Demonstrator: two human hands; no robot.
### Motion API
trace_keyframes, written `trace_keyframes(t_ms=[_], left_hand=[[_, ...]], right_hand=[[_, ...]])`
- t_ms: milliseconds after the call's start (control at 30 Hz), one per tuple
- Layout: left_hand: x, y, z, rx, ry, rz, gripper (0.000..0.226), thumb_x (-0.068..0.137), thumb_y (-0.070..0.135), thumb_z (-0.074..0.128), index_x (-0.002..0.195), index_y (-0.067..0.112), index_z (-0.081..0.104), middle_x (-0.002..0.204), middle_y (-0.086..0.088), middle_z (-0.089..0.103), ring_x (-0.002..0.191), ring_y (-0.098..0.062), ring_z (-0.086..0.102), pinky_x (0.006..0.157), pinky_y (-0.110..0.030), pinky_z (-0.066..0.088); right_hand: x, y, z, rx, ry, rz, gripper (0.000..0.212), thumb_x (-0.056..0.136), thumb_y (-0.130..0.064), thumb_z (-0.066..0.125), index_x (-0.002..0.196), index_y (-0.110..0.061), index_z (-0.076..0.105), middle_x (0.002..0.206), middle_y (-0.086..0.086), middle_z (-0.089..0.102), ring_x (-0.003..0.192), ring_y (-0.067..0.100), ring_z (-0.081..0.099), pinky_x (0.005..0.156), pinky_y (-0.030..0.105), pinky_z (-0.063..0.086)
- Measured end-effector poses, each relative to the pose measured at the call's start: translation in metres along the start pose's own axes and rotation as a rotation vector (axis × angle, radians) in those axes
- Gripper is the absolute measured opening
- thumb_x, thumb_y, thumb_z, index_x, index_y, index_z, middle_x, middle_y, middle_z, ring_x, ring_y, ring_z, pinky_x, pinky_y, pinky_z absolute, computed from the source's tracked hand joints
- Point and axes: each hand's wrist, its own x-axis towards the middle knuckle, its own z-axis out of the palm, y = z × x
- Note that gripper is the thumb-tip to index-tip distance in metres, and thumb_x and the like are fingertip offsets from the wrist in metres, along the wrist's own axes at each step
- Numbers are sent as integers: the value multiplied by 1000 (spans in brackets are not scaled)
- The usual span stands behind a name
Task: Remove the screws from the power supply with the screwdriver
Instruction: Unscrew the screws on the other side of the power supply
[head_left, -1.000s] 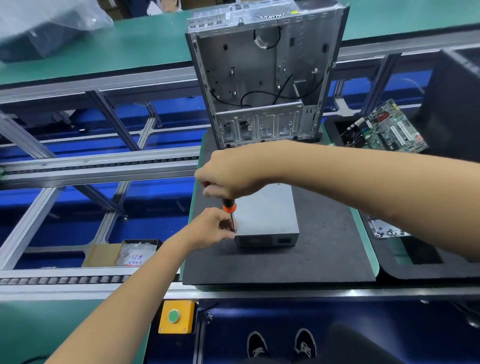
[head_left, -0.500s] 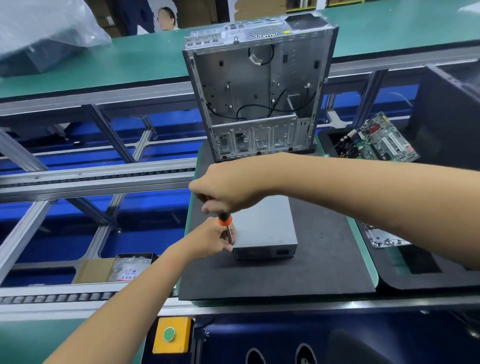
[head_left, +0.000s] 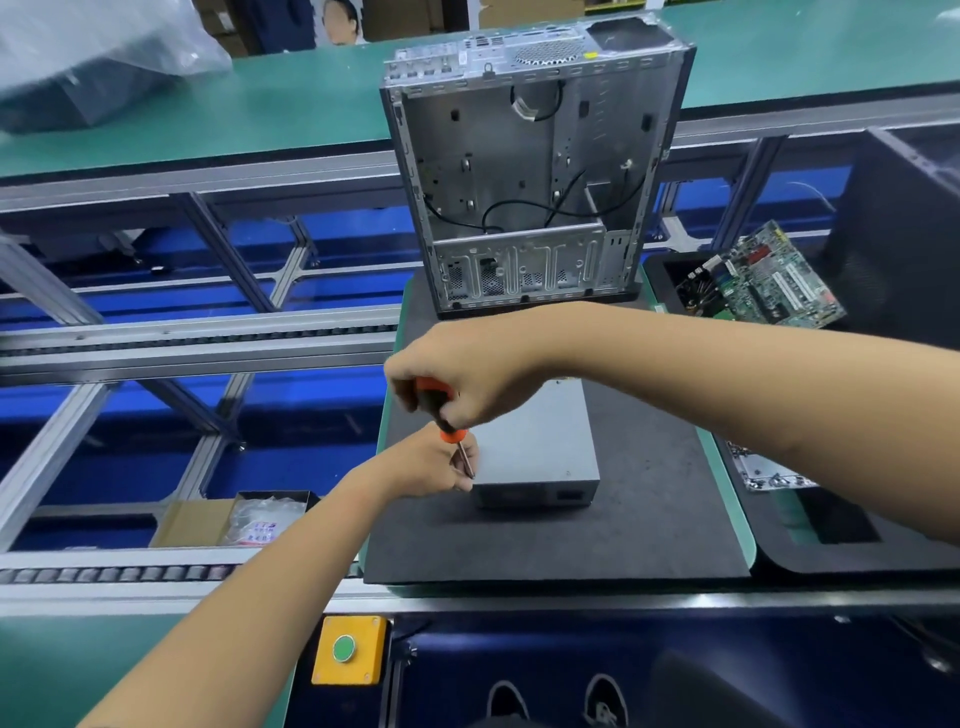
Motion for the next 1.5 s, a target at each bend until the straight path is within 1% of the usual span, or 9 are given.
trace_keyframes(t_ms=[200, 433, 633, 733, 833, 1000, 1200, 1400, 1500], left_hand=[[3, 0, -2, 45, -24, -3, 25, 77, 7, 71, 71, 25, 54, 72, 5, 55, 66, -4, 50, 59, -10, 39], [4, 0, -1, 68, -15, -2, 27, 74, 8, 71, 67, 26, 53, 71, 4, 56, 64, -6, 49, 58, -12, 38], [5, -1, 0, 81, -21, -4, 26, 77, 8, 71, 71, 26, 53, 76, 3, 57, 67, -6, 50, 60, -12, 39], [4, -1, -1, 59, -16, 6, 24, 77, 7, 71, 70, 23, 54, 72, 4, 55, 64, -6, 49, 57, -9, 38], [1, -2, 0, 37, -4, 17, 16, 77, 7, 71, 77, 16, 58, 70, 7, 55, 63, -2, 49, 59, -9, 38], [0, -3, 3, 17, 19, 19, 13, 79, 6, 70, 81, 13, 59, 72, 7, 56, 65, -2, 53, 60, -8, 41], [-4, -3, 3, 11, 38, 23, 12, 78, 8, 71, 80, 13, 61, 72, 7, 58, 66, -5, 54, 63, -12, 43], [-6, -3, 7, -7, 62, -5, 13, 79, 8, 71, 81, 14, 59, 75, 4, 57, 71, -11, 55, 74, -28, 51], [-8, -2, 7, -28, 77, -6, 12, 79, 7, 71, 83, 11, 60, 76, 3, 59, 70, -11, 55, 75, -29, 50]], right_hand=[[-2, -1, 4, -233, 99, 153, 40, 96, -51, 44, 84, -14, 54, 71, 0, 53, 65, 18, 49, 53, 32, 37], [-6, 1, -3, 14, -12, 34, 27, 77, -2, 60, 102, -14, 60, 90, -3, 63, 85, 16, 55, 67, 27, 46], [-2, 5, 5, -163, 119, 93, 29, 92, -41, 55, 87, -14, 59, 78, -3, 64, 75, 18, 56, 61, 29, 43], [-5, 6, 7, -100, 148, 26, 7, 88, -22, 59, 91, -15, 60, 81, -6, 61, 76, 13, 53, 58, 20, 38], [-9, 4, 4, 20, 68, 17, 21, 78, -14, 65, 98, -18, 62, 87, -8, 61, 74, 4, 51, 59, 17, 39], [-7, 4, 6, -329, 149, 165, 45, 96, -53, 41, 72, -16, 51, 66, -1, 50, 58, 13, 45, 48, 28, 30], [-8, 2, -3, -87, -18, 9, 15, 83, -14, 62, 98, -16, 60, 93, -2, 62, 83, 15, 54, 63, 25, 42], [-7, 5, 7, -192, 149, 81, 23, 93, -35, 54, 85, -13, 56, 78, -3, 63, 76, 20, 56, 59, 30, 40], [-7, 7, 7, -76, 136, 53, 9, 85, -19, 61, 93, -16, 56, 74, -12, 55, 73, 12, 52, 55, 21, 37]])
